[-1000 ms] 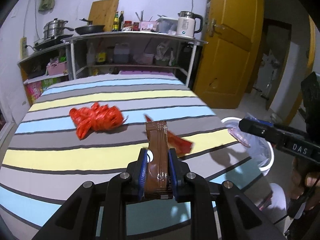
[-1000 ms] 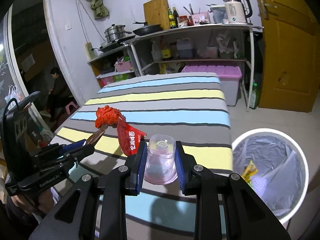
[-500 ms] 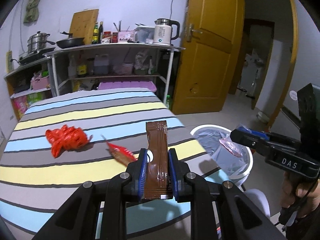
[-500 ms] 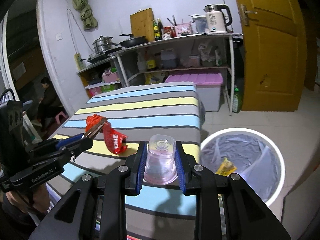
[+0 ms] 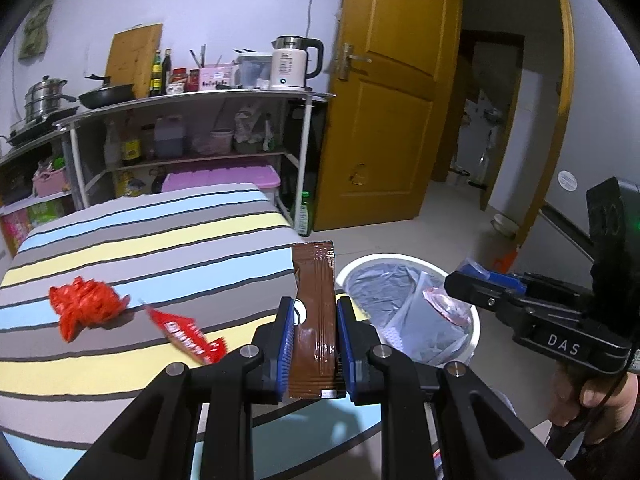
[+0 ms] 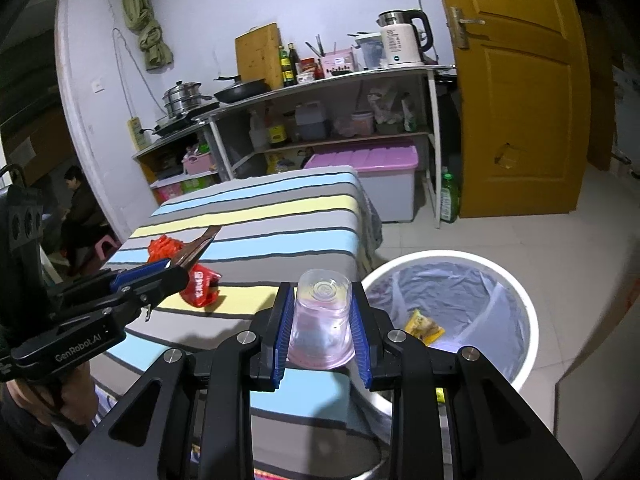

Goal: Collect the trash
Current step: 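Lift the chocolate wrapper and cup and carry them over the white bin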

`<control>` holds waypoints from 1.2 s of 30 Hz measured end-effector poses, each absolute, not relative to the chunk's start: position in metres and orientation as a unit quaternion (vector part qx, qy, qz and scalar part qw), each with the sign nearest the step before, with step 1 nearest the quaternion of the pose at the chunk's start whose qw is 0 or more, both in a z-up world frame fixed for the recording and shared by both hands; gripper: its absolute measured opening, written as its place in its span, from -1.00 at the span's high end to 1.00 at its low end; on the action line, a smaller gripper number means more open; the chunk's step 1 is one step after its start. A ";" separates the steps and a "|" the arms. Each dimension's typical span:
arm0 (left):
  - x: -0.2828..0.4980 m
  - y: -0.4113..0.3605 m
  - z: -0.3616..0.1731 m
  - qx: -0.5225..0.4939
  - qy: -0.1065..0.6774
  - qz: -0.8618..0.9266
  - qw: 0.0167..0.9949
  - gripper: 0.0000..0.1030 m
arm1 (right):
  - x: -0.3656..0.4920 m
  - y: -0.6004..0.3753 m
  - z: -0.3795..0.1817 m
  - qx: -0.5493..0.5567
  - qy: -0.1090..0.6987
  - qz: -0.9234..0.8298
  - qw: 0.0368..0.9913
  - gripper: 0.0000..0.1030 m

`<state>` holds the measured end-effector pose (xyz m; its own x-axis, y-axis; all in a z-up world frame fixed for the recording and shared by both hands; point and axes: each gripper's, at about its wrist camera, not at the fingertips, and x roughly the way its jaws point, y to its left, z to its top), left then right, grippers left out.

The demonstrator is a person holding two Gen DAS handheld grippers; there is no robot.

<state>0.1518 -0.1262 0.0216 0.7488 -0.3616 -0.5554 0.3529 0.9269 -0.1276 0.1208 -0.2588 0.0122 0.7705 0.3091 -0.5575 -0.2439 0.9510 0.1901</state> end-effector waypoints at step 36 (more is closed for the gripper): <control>0.218 -0.231 -0.023 0.028 0.349 -0.266 0.898 0.59 | 0.142 -0.347 -0.028 0.104 0.336 0.061 0.934 0.44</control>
<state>0.2179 -0.2306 -0.0229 0.6151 -0.4584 -0.6415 0.4975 0.8568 -0.1353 0.1417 -0.3471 -0.0279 0.7662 0.1842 -0.6157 -0.0448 0.9710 0.2347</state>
